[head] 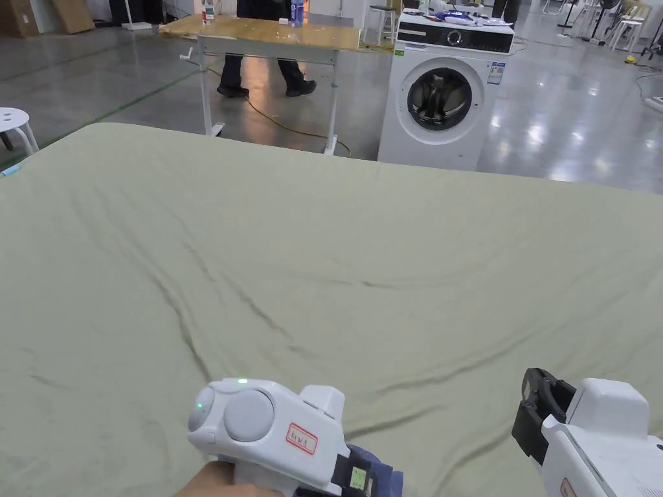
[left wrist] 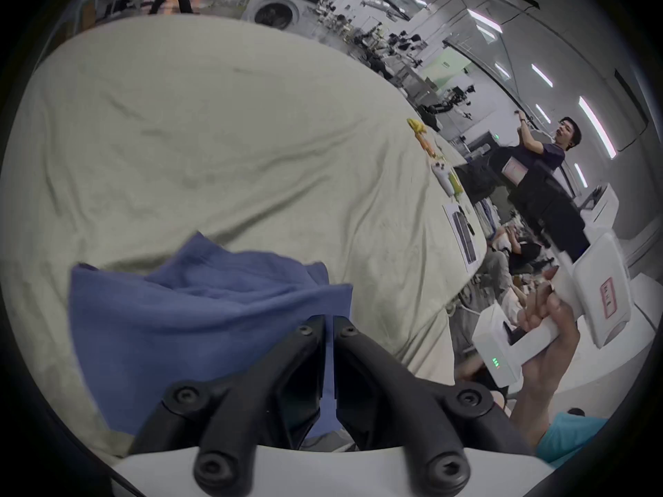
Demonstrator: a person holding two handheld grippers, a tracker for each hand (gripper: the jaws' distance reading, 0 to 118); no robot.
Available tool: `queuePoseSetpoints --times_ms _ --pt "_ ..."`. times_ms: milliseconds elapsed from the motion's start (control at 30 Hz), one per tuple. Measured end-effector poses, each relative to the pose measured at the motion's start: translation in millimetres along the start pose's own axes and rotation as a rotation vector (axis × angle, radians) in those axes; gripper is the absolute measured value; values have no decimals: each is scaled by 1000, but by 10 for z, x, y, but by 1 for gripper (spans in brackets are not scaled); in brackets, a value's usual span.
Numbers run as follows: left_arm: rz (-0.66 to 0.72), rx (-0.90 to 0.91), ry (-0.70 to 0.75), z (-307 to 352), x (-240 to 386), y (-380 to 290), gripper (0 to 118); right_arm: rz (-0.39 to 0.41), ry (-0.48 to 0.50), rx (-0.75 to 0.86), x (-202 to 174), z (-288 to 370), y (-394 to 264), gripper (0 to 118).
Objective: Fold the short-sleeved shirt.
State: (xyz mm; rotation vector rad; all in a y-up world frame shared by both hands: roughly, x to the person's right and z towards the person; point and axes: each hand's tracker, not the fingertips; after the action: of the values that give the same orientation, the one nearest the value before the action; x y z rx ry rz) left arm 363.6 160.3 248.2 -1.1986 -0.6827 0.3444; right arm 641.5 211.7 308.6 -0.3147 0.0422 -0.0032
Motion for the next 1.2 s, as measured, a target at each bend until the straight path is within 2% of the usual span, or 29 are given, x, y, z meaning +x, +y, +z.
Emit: queuePoseSetpoints --times_ms 133,333,500,600,767,933,1067,1200 --pt "-7 14 57 -351 -48 -47 5 4 -1 -4 -8 -4 -11 2" --pt "-5 84 71 -568 -113 -120 1 -4 -7 -2 34 -6 -15 2" --pt "-4 127 29 -346 -120 -86 1 -13 -10 1 34 -52 -28 2" --pt "-39 268 25 1 -99 -5 1 -23 -7 13 -1 -98 -14 2" --pt "-180 587 229 665 -112 49 1 -32 -3 55 -85 -187 82 2" --pt "-308 876 507 1106 -106 -70 1 -22 -5 102 -188 -248 218 2" --pt "-333 1068 713 1310 -151 -207 1 8 -14 156 -287 -231 337 2" --pt "-316 1184 817 1414 -219 -337 1 42 -30 209 -360 -197 427 2"
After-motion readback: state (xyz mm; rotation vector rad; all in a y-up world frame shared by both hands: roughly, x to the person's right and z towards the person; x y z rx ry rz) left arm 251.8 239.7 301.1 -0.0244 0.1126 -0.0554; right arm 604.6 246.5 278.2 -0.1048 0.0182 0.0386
